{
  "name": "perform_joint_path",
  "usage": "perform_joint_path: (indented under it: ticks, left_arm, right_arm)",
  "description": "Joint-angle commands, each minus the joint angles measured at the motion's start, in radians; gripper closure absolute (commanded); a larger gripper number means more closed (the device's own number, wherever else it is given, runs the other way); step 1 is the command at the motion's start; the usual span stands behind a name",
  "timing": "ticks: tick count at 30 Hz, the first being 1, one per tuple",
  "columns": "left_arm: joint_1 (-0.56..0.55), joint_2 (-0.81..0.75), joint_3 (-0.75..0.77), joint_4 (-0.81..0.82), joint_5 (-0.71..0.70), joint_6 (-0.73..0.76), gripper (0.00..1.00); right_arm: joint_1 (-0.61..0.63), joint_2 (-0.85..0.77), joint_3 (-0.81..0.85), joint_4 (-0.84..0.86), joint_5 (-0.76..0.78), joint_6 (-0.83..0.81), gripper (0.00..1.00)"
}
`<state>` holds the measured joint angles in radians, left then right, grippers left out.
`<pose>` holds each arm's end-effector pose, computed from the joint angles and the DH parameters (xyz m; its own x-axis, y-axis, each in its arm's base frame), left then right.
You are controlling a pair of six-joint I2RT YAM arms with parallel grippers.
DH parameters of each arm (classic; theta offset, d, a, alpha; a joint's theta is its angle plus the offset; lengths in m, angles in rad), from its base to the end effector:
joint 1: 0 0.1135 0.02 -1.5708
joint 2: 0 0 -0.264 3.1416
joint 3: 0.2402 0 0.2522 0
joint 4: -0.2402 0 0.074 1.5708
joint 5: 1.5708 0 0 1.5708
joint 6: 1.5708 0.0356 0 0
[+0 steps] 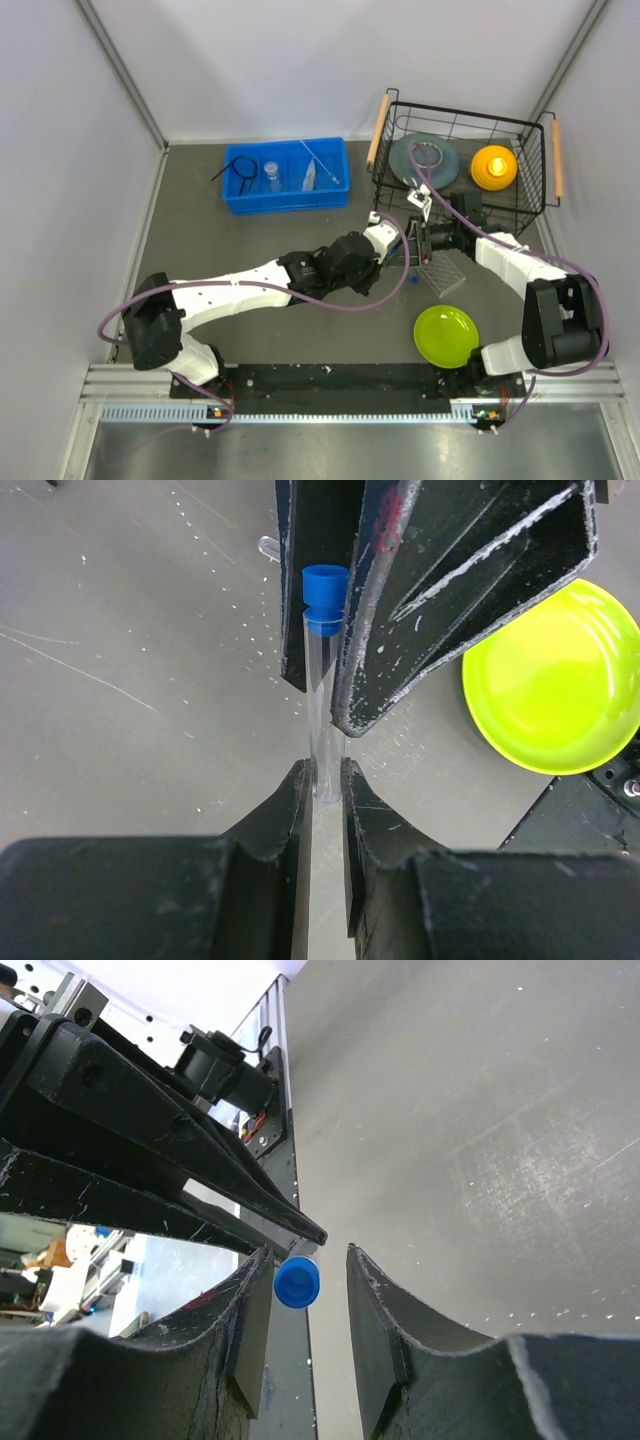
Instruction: Organize the chemistry lab equipment
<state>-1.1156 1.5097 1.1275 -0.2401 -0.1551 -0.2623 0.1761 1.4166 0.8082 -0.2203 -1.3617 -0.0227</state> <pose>0.1554 -0.3050 0.2777 -0.4633 0.3638 -0.8081 0.7373 0.6641 -0.1237 0.2595 0.0815 0.2236 -0.7099 -0.1311 -0.6920 -0.7035 0.0856 0.7055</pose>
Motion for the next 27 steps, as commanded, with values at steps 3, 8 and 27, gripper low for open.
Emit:
perform_joint_path:
  ticks: [3,8,27]
  left_arm:
    - [0.0,-0.017,0.035,0.018,0.032,0.015,0.97]
    - [0.0,-0.016,0.034,0.016,0.04,0.015,0.97]
    - [0.025,-0.225,-0.047,-0.021,-0.186,-0.094,0.13]
  right_arm:
    - [0.008,0.005,0.057,0.029,-0.039,-0.002,0.67]
    - [0.008,0.004,0.06,0.026,-0.034,-0.003,0.73]
    - [-0.216,-0.128,0.051,-0.008,0.151,-0.089,0.85]
